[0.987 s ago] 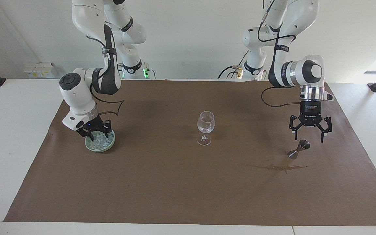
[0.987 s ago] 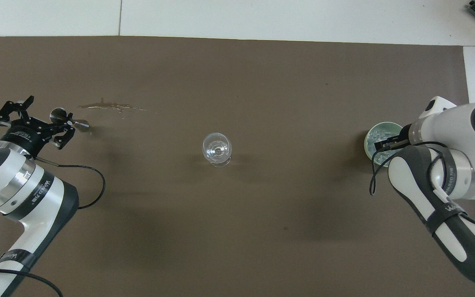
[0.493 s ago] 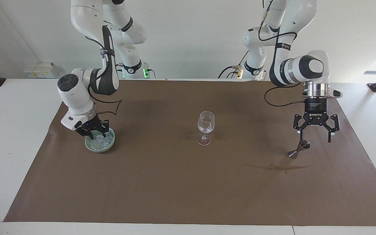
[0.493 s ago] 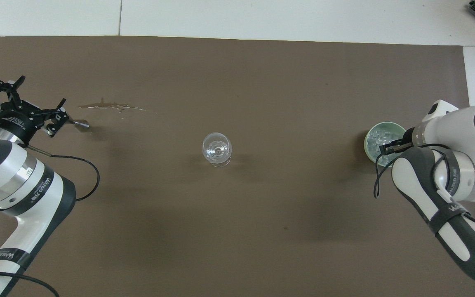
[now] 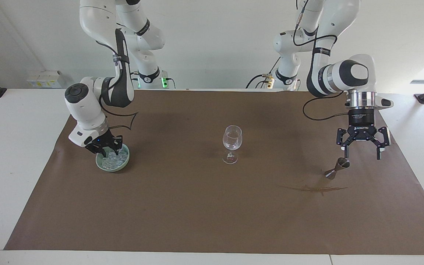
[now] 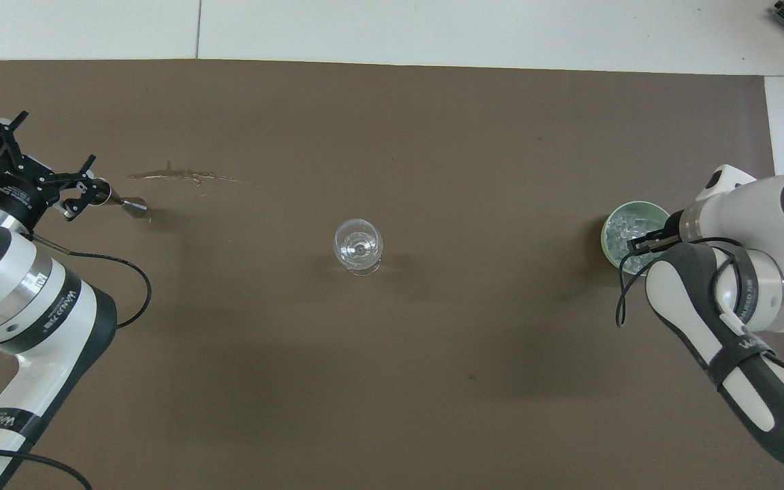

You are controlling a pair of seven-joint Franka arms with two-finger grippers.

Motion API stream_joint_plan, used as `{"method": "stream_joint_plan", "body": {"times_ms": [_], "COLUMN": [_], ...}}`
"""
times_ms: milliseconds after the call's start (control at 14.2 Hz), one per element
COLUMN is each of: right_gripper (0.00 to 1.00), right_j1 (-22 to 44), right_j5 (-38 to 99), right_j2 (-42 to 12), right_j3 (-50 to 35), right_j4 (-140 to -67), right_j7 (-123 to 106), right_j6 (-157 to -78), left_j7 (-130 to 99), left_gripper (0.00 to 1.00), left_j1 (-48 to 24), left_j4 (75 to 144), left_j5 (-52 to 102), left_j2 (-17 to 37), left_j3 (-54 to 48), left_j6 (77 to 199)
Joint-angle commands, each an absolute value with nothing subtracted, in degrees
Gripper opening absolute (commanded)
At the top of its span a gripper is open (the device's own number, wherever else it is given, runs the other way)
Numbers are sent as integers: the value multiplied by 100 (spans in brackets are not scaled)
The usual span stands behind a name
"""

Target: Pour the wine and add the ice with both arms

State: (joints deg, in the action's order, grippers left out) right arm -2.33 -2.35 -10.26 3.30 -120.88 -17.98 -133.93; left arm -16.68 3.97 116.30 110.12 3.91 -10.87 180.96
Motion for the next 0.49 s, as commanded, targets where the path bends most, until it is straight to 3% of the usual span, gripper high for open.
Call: {"method": "stream_joint_plan", "body": {"times_ms": [0, 282, 423], "right_gripper": [47, 37, 23], "right_j1": [-255, -246, -237], "right_j5": [-334, -334, -334], "right_j2": [-958, -958, -958], "right_j3": [316, 316, 316], "right_j4": [-12138, -12138, -12120], "right_j7": [-1740, -1696, -1670], "right_j6": [-13430, -13421, -13421], "left_j7": [-1134, -1134, -1134], "left_gripper": [100, 100, 100], "left_j1": [299, 325, 343], "left_j4": [11681, 11637, 11654], "left_j5": [10960, 10960, 10969], "left_j2": [325, 325, 316], "left_j3": [-1063, -1046, -1055], "left_j6": [18254, 18369, 18387]}}
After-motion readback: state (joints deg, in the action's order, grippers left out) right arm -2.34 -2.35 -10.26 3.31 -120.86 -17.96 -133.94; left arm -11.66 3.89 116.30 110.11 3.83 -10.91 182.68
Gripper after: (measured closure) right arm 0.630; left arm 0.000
